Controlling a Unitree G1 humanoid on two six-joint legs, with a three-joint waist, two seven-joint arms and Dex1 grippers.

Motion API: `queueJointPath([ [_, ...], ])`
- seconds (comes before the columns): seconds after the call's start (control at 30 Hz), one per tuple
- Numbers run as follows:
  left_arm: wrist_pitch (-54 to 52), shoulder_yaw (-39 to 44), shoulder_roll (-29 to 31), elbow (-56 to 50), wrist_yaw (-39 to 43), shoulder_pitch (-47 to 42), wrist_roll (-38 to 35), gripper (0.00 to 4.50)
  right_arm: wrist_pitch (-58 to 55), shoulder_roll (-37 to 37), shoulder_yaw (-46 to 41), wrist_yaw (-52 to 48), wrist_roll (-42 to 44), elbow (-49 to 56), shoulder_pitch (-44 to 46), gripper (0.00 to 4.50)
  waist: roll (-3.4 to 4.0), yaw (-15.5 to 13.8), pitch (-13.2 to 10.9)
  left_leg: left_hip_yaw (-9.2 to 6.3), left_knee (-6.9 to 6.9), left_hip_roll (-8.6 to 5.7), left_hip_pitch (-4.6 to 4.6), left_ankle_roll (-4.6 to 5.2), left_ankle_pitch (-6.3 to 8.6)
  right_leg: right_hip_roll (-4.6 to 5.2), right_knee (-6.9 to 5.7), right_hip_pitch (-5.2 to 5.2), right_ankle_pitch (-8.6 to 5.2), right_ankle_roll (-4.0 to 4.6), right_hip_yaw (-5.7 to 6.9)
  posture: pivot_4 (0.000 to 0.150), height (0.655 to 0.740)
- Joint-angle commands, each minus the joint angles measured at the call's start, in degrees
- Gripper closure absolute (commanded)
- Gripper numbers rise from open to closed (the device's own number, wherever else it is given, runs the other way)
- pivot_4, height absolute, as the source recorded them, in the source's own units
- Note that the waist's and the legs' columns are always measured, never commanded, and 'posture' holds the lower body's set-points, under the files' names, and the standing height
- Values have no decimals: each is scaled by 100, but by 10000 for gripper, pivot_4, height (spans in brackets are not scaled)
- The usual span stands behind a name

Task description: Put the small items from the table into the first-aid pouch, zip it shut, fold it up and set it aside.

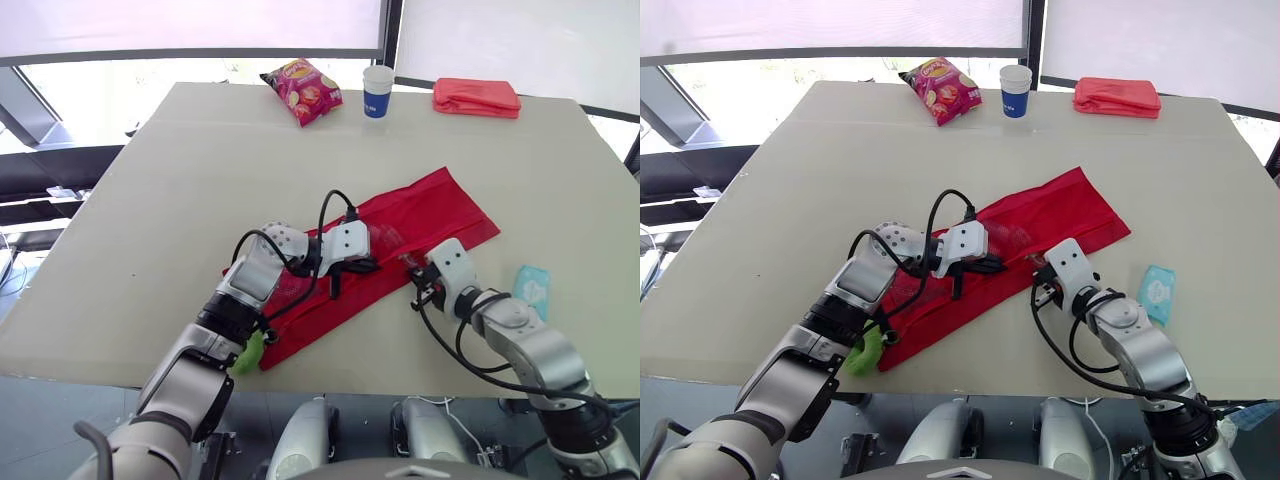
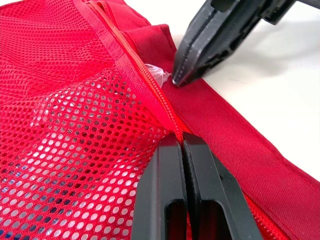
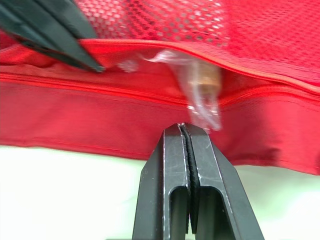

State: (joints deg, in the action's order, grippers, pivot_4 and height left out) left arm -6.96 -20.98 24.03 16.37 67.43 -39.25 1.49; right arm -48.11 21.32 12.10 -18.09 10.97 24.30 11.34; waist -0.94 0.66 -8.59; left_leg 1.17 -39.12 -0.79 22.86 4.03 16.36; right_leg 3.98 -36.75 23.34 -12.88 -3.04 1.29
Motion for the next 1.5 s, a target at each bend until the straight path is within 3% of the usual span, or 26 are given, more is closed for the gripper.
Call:
queueJointPath([
  [0.03,53,-101,-35,-124,152,-8,-59,45000,149,-222,-26,148,-140,-205,290,44692,0,-3,0,1,0,-1,0,-1,-1,0,0,0,0,0,-1,1500,7400],
  [0.4,59,-272,53,-168,523,63,-40,45000,1305,-778,113,-70,-406,-1229,864,44692,0,12,1,3,0,0,-2,-21,-13,-3,0,0,0,0,-3,1500,7400],
  [0.63,429,-254,190,144,694,-64,4,45000,1411,-553,-93,-449,-211,-787,387,44692,0,-3,1,4,0,-1,-1,-22,-13,-2,0,0,0,0,-5,1500,7400],
  [0.73,994,-209,371,483,1046,-232,-69,45000,1084,-105,-452,-850,196,-21,-71,36034,0,-35,0,1,0,-2,2,-21,-13,1,3,0,0,0,-1,1500,7400],
  [0.97,2745,-70,617,2229,1935,-1205,-112,45000,594,1123,-2082,-1830,1599,1803,-1177,1805,-3,-23,-1,1,-2,1,2,4,3,-1,3,0,0,0,3,1500,7400],
  [1.23,4668,-34,590,4375,2365,-2615,125,45000,217,2059,-4019,-2408,3143,2530,-1823,650,-28,-91,-8,-2,-6,-1,11,7,4,2,7,-1,0,-1,12,1500,7400],
  [1.33,5331,-199,627,4920,2026,-2878,548,45000,178,2222,-4296,-2359,3528,2545,-1841,650,-30,-106,-9,-2,-6,0,9,8,5,3,9,-3,0,-1,12,1500,7400],
  [1.43,5379,-234,674,5276,1653,-2950,876,45000,217,2317,-4281,-2251,3614,2530,-1840,650,-32,-118,-10,-1,-7,0,9,9,5,3,8,-3,1,-2,12,1500,7400],
  [1.5,4476,104,699,5472,1283,-2901,723,39014,248,2357,-4188,-2152,3612,2561,-1843,0,-36,-127,-13,-1,-7,0,10,9,5,4,8,-3,1,-2,12,1500,7400],
])
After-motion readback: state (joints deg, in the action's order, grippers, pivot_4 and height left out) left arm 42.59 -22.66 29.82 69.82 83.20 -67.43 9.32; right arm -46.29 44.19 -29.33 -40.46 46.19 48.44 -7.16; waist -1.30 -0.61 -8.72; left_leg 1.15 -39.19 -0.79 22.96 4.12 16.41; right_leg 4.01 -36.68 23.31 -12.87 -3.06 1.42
